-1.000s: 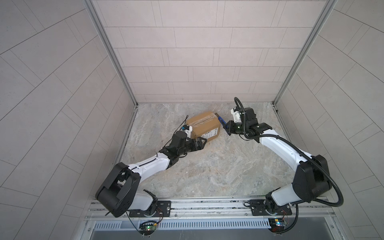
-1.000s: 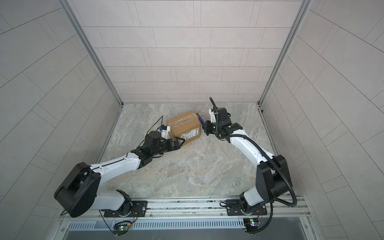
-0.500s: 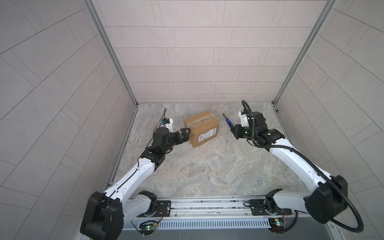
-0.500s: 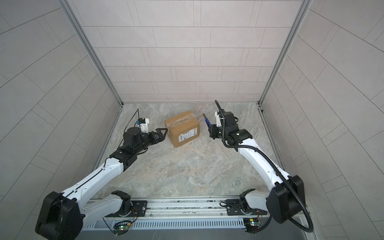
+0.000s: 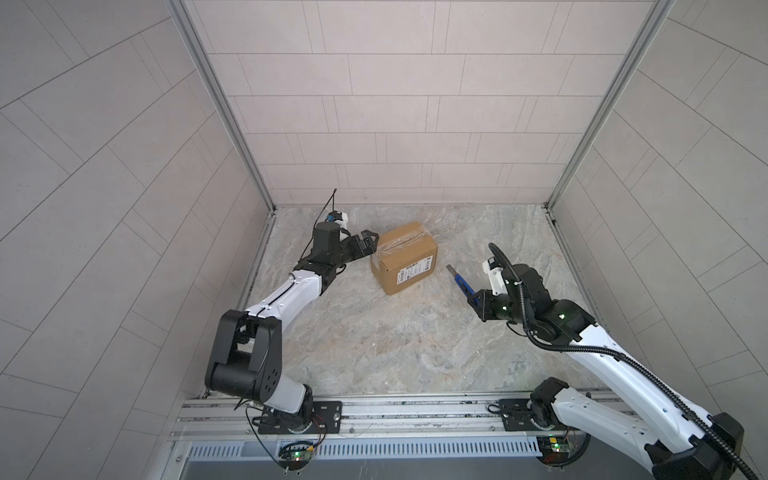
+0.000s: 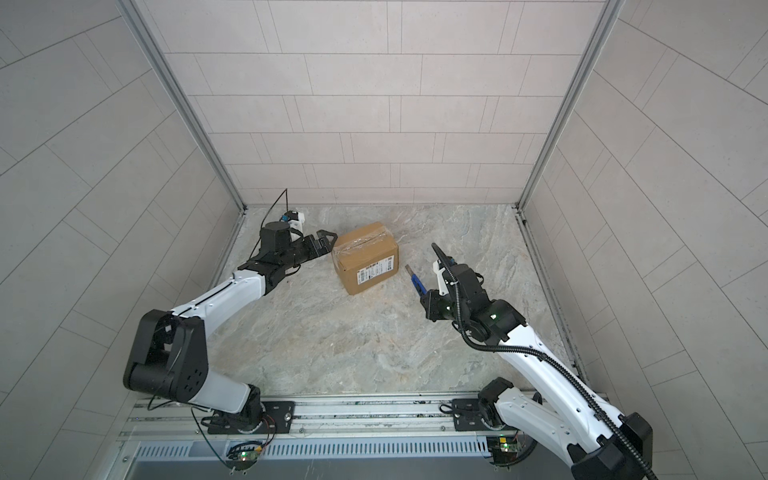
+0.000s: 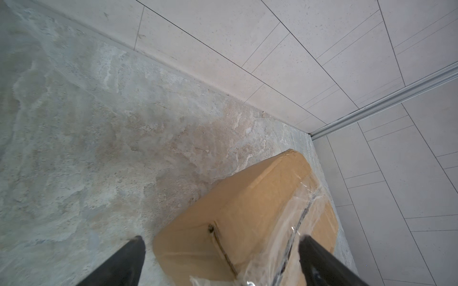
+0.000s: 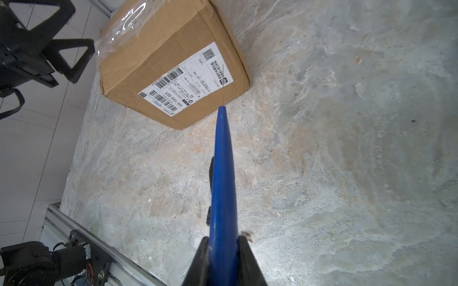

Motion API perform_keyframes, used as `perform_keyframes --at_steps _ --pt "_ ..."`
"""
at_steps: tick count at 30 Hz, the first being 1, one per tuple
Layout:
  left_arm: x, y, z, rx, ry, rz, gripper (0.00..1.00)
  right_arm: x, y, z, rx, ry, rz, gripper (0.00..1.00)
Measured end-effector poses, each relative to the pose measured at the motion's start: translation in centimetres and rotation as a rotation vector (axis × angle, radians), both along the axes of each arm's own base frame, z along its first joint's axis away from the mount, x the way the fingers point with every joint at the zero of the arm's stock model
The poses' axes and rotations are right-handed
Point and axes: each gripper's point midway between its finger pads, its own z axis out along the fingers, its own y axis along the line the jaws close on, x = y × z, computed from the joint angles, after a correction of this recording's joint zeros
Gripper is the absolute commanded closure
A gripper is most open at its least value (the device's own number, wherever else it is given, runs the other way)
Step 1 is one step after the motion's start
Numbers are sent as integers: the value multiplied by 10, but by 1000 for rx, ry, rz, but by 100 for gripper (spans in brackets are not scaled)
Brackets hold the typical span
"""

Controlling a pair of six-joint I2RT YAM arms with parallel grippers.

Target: Unpack the express box

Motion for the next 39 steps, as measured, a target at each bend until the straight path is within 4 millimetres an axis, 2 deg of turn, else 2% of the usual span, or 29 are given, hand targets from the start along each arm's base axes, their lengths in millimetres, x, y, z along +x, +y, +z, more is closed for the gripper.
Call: perform_keyframes --at_steps 9,18,29,35,39 --pt "5 -13 -26 -13 50 -60 0 23 20 -19 1 34 14 100" --pt "-6 -37 -16 -34 8 -139 0 44 32 -9 3 -2 31 100" --pt "-43 -43 -20 -71 12 -160 0 82 40 -10 -33 -18 26 100" --pt "-73 -65 -14 -117 15 -204 0 104 42 -10 -49 -25 19 100" --pt "-94 -83 -1 -145 -10 -248 0 106 43 -9 -41 -24 46 100"
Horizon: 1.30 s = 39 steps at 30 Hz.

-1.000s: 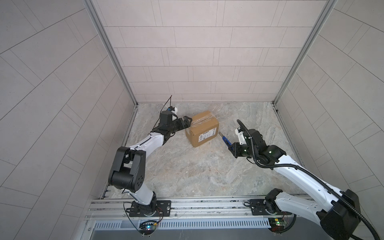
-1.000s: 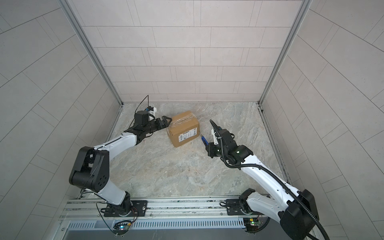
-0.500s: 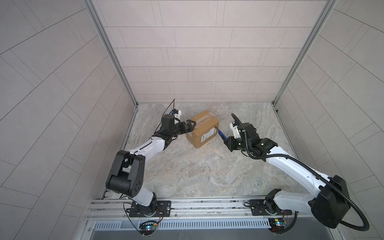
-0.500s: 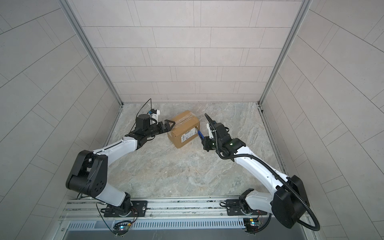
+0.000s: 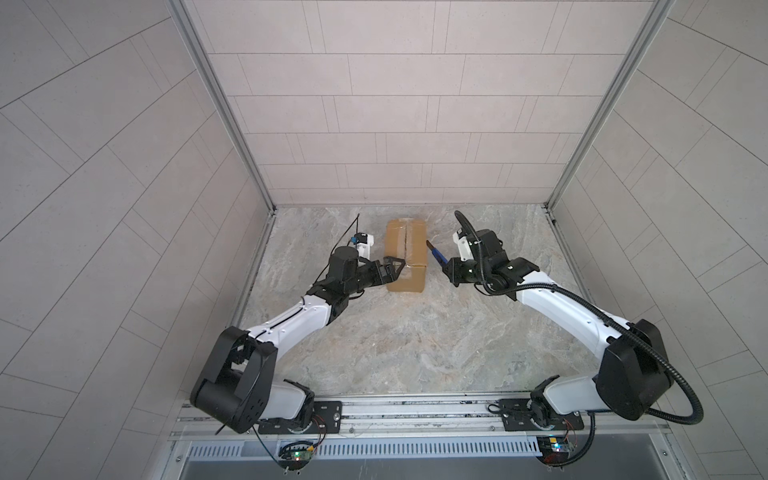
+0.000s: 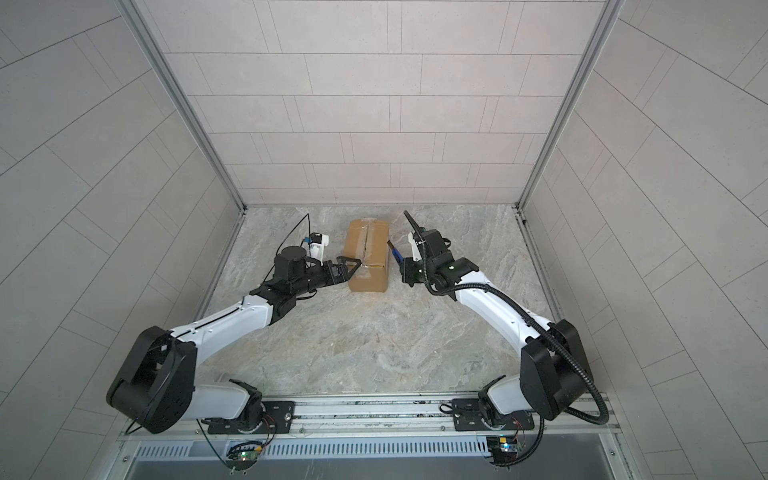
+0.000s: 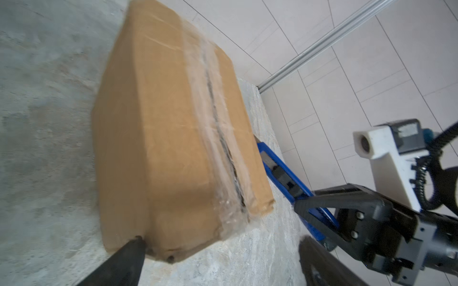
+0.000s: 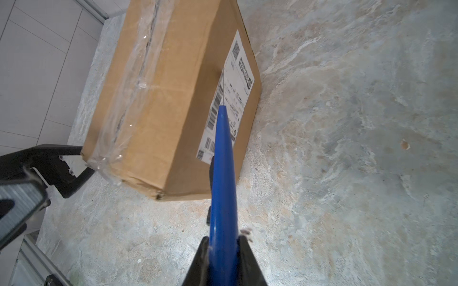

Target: Unpack the express box

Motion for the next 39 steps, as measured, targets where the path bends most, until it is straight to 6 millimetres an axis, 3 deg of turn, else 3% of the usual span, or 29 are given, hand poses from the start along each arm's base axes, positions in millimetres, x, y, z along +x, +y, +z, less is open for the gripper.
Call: perform_keyframes --at_steps 6,12,18,27,39 --pt "-10 6 29 -6 -73 36 0 -10 -9 10 3 -22 8 100" --pt "-5 18 21 84 -60 86 0 -34 -22 16 6 -39 6 100" --pt "6 18 16 135 -47 98 1 -45 -26 4 6 -12 5 100" --pt "16 9 -13 153 18 88 1 -53 -25 10 40 -11 13 100" --pt "4 -27 3 69 -14 27 1 -91 -38 37 133 -55 -8 100"
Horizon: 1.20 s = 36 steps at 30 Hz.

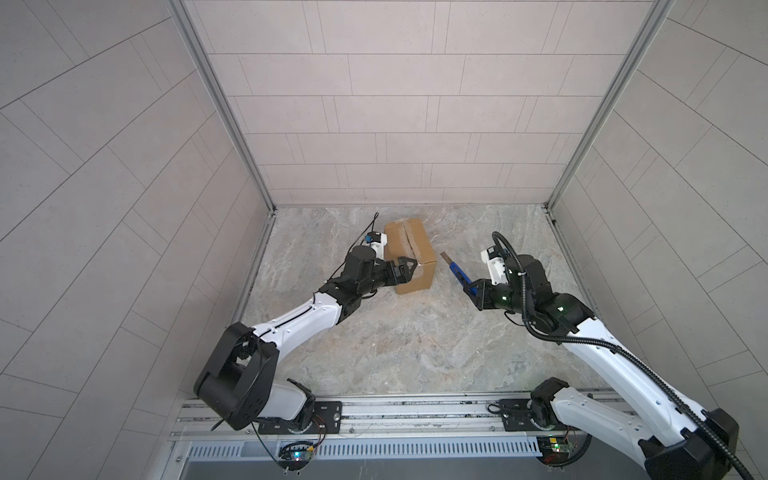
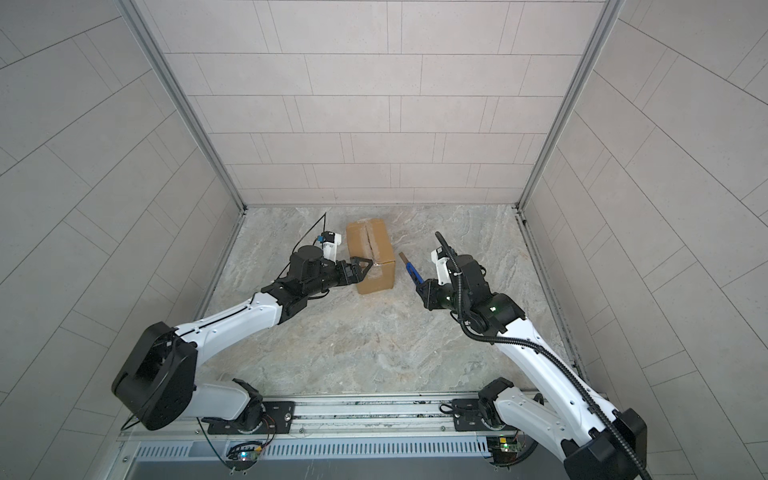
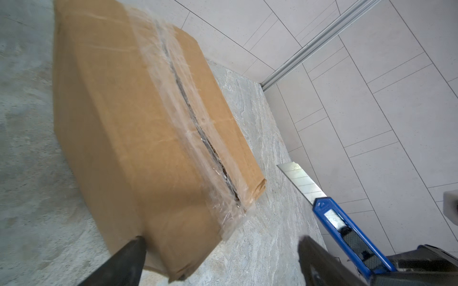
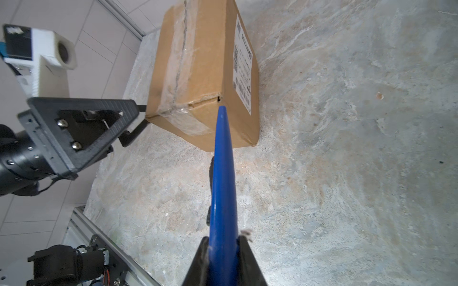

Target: Unpack the express box

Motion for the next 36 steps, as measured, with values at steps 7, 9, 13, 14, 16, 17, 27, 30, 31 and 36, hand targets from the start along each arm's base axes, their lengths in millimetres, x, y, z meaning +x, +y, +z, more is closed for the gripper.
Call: perform_keyframes --at_steps 7,9,13,14,16,17,27,30,31,36 --pt "0 -3 3 -23 -6 6 2 -22 5 -17 110 47 13 100" --pt "1 -1 1 -13 -6 17 2 -25 8 -24 145 71 17 100" --pt "2 7 -11 51 10 46 4 -26 16 -26 216 86 22 100" --pt "2 9 -13 67 15 51 4 -26 18 -24 232 85 25 100" --pt "3 14 -18 101 20 64 4 -24 21 -18 267 74 29 100" --pt "4 15 -18 115 20 68 4 -22 23 -15 283 65 32 100" --pt "19 21 -19 160 15 94 5 -18 31 -25 355 98 23 100" --pt "22 24 -23 169 20 100 6 -18 33 -25 367 97 23 100" --pt "23 25 -24 171 22 103 6 -18 33 -23 372 93 23 100" --pt "26 29 -27 172 32 109 7 -18 33 -26 384 99 15 100"
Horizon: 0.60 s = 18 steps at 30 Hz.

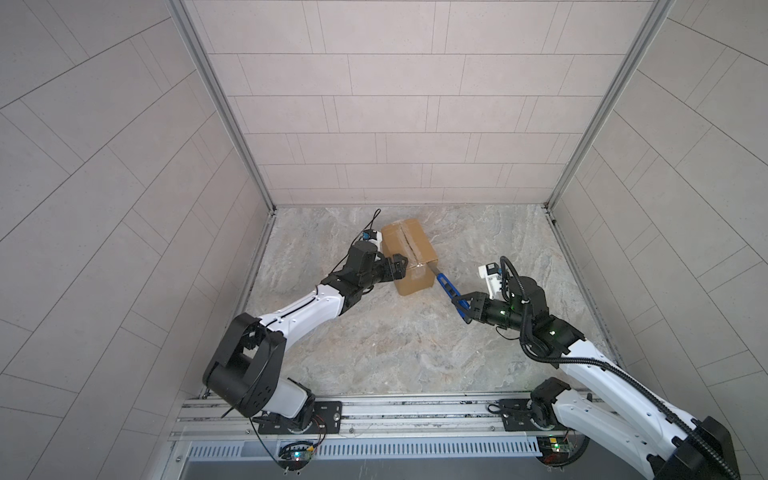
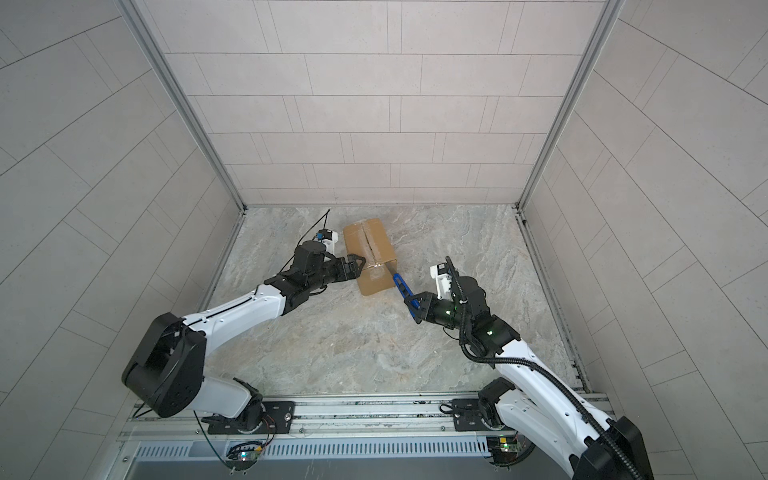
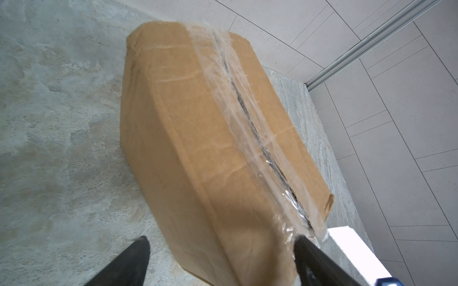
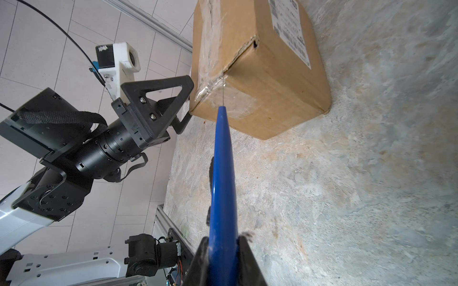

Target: Unpack the express box

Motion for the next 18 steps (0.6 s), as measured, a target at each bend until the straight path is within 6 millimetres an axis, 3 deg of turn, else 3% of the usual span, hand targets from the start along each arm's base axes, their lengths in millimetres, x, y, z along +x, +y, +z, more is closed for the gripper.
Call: perform_keyframes --at_steps 9,18 --pt "8 13 -6 2 15 29 8 4 2 3 17 -10 -5 100" --pt "10 12 -8 -2 19 26 10 5 3 3 22 -3 -7 100"
